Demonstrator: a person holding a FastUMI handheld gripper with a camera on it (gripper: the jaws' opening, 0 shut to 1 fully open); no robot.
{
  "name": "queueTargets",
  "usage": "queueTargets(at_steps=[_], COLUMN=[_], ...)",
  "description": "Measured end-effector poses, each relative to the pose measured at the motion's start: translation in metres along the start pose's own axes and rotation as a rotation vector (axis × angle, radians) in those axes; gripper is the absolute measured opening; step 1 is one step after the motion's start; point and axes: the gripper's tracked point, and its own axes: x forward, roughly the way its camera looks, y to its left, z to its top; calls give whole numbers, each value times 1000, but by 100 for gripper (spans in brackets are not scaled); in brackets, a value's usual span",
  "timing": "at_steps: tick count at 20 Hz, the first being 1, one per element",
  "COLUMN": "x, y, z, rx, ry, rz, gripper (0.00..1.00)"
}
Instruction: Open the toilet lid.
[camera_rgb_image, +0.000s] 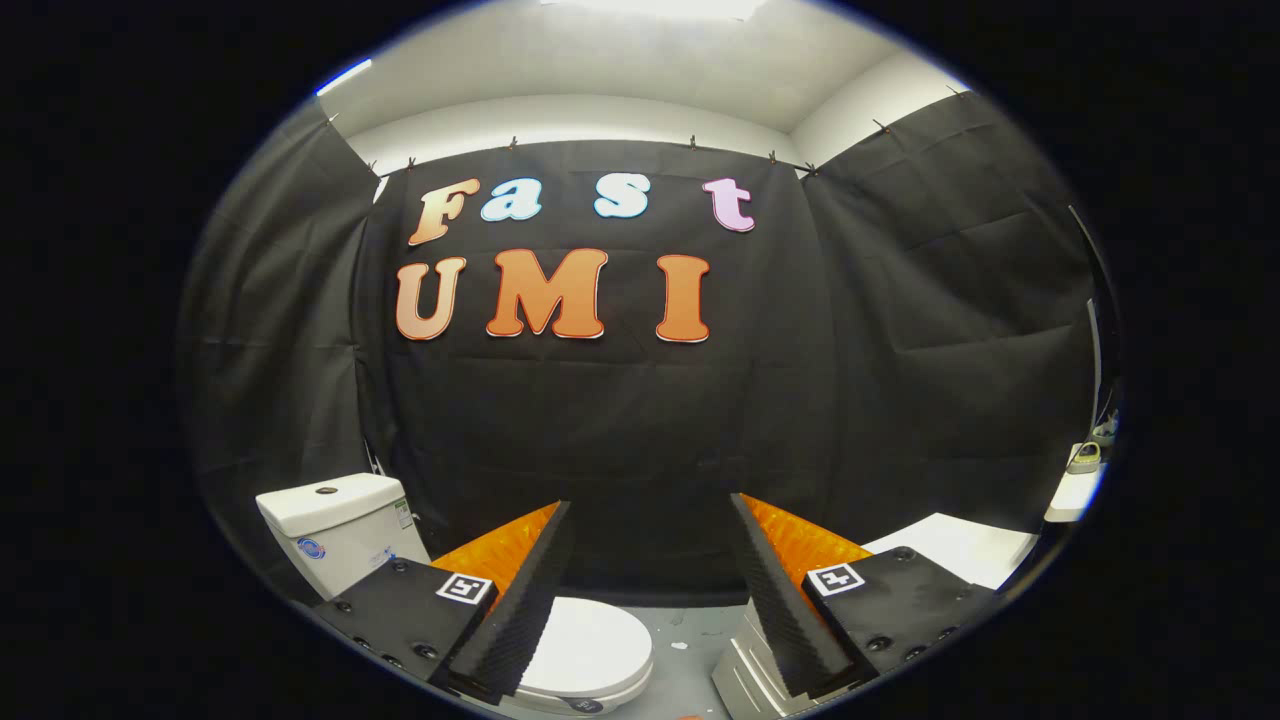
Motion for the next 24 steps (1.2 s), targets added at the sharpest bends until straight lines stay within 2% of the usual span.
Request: queueTargets(at_steps=[16,20,24], x=[0,-5,-8], y=[4,15,32], z=[-11,-33,-91], rx=[16,77,187], ry=[23,44,140], rz=[8,49,108], gripper=[98,98,99])
